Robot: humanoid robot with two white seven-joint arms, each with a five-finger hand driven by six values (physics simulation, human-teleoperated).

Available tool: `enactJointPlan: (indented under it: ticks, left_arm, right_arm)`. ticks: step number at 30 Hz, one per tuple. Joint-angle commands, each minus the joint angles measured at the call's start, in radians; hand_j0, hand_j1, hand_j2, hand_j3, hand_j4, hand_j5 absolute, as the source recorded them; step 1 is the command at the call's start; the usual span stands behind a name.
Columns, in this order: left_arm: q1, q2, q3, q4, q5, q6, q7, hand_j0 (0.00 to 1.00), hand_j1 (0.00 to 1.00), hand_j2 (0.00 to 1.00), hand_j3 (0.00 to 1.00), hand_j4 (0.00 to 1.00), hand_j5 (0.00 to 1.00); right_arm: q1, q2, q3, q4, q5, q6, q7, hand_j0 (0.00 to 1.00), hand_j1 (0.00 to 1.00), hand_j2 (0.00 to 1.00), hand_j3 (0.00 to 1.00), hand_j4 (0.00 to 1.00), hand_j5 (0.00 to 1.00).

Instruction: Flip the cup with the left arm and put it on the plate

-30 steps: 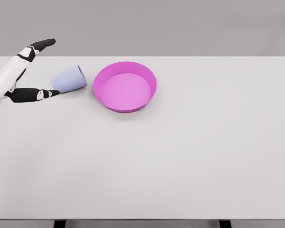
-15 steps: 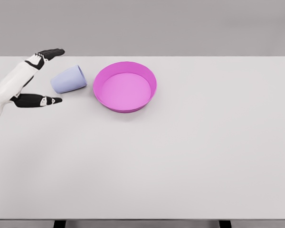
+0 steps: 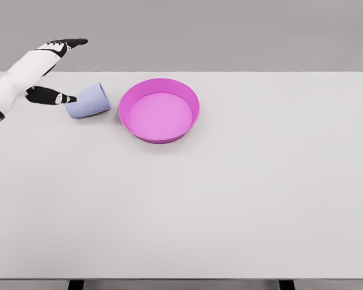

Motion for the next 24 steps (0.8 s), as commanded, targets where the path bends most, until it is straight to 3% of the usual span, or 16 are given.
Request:
enactJointPlan:
  ticks: [1, 3, 5, 9, 14, 18, 24]
  left_arm:
    - [-0.002, -0.025, -0.060, 0.016, 0.002, 0.104, -0.003, 1.00, 1.00, 1.00, 1.00, 1.00, 1.00]
    - [-0.008, -0.056, -0.063, 0.028, 0.032, 0.135, -0.003, 1.00, 1.00, 1.00, 1.00, 1.00, 1.00]
    - [-0.031, -0.057, -0.089, 0.030, 0.133, 0.210, -0.002, 1.00, 1.00, 1.00, 1.00, 1.00, 1.00]
    - [-0.055, -0.109, -0.096, 0.028, 0.233, 0.331, -0.002, 1.00, 1.00, 1.00, 1.00, 1.00, 1.00]
    - [-0.110, -0.118, -0.175, 0.030, 0.249, 0.437, -0.002, 1.00, 1.00, 1.00, 1.00, 1.00, 1.00]
    - [-0.132, -0.146, -0.198, 0.036, 0.250, 0.564, -0.002, 1.00, 1.00, 1.00, 1.00, 1.00, 1.00]
    - [-0.176, -0.161, -0.248, 0.048, 0.250, 0.633, 0.001, 1.00, 1.00, 1.00, 1.00, 1.00, 1.00]
  right_arm:
    - [0.000, 0.000, 0.000, 0.001, 0.000, 0.000, 0.000, 1.00, 1.00, 1.00, 1.00, 1.00, 1.00]
    - [0.000, 0.000, 0.000, 0.001, 0.000, 0.000, 0.000, 1.00, 1.00, 1.00, 1.00, 1.00, 1.00]
    - [0.000, 0.000, 0.000, -0.001, 0.000, 0.000, 0.000, 1.00, 1.00, 1.00, 1.00, 1.00, 1.00]
    - [0.000, 0.000, 0.000, 0.001, 0.000, 0.000, 0.000, 1.00, 1.00, 1.00, 1.00, 1.00, 1.00]
    - [0.000, 0.000, 0.000, 0.001, 0.000, 0.000, 0.000, 1.00, 1.00, 1.00, 1.00, 1.00, 1.00]
    - [0.000, 0.000, 0.000, 0.001, 0.000, 0.000, 0.000, 1.00, 1.00, 1.00, 1.00, 1.00, 1.00]
    - [0.000, 0.000, 0.000, 0.001, 0.000, 0.000, 0.000, 1.00, 1.00, 1.00, 1.00, 1.00, 1.00]
